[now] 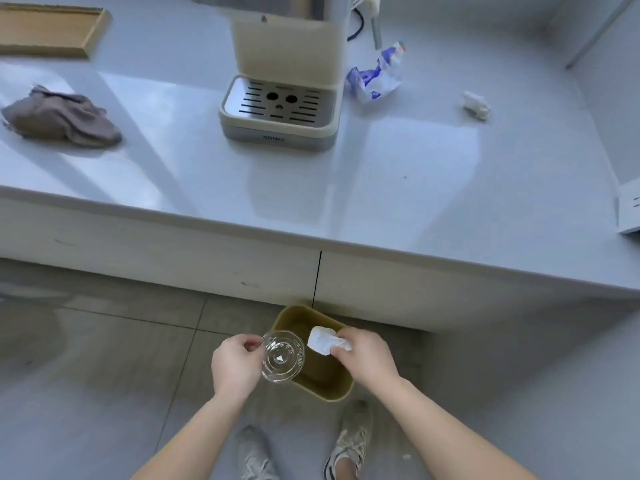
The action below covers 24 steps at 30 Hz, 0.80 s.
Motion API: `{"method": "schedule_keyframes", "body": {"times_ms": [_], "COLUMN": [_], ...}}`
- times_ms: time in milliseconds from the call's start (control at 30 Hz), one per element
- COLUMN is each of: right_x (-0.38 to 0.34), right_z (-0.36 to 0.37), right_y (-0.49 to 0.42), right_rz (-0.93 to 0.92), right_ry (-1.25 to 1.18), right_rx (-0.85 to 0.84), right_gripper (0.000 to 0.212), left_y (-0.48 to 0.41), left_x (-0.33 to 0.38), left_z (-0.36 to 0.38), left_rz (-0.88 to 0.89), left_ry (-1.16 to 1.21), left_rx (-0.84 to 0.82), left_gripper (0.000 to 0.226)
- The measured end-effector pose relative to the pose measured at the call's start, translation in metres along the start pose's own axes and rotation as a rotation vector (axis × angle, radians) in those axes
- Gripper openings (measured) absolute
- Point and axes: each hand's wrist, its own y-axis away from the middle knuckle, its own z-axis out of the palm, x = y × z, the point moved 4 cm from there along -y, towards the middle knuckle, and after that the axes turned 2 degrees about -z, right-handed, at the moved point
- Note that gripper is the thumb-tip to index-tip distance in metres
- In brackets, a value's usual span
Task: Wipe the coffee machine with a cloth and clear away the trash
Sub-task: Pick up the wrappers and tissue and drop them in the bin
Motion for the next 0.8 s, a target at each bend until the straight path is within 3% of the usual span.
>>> {"method": "schedule_keyframes", "body": {"times_ms": [233, 333, 467, 800], "right_x": [0.062, 0.078, 0.092, 0.088], "right_z": [0.072, 0.093, 0.112, 0.108], "right_y": [-0.051, -0.067, -0.074, -0.074], "right_rz": [0.14, 0.157, 0.225, 0.168], "right_ry": [0.094, 0.095, 0.027, 0.047], "right_rx": [-0.086, -0.129, -0.131, -0.121], "right_gripper": [0.026, 0.026, 0.046, 0.023], "left_y": [-0.055, -0.071, -0.078, -0.075], "left_x": [-0.042, -0.051, -0.058, -0.057], "left_z": [0.069, 0.099, 0.133, 0.122], "left_rz": [-0.026, -0.019, -0.002, 0.141], "left_ry": [-0.191, -0.204, -0.292, -0.416], "left_rx": [0.045, 0.047, -0.002, -0.104], "left_gripper": [0.019, 0.012, 0.019, 0.038]}}
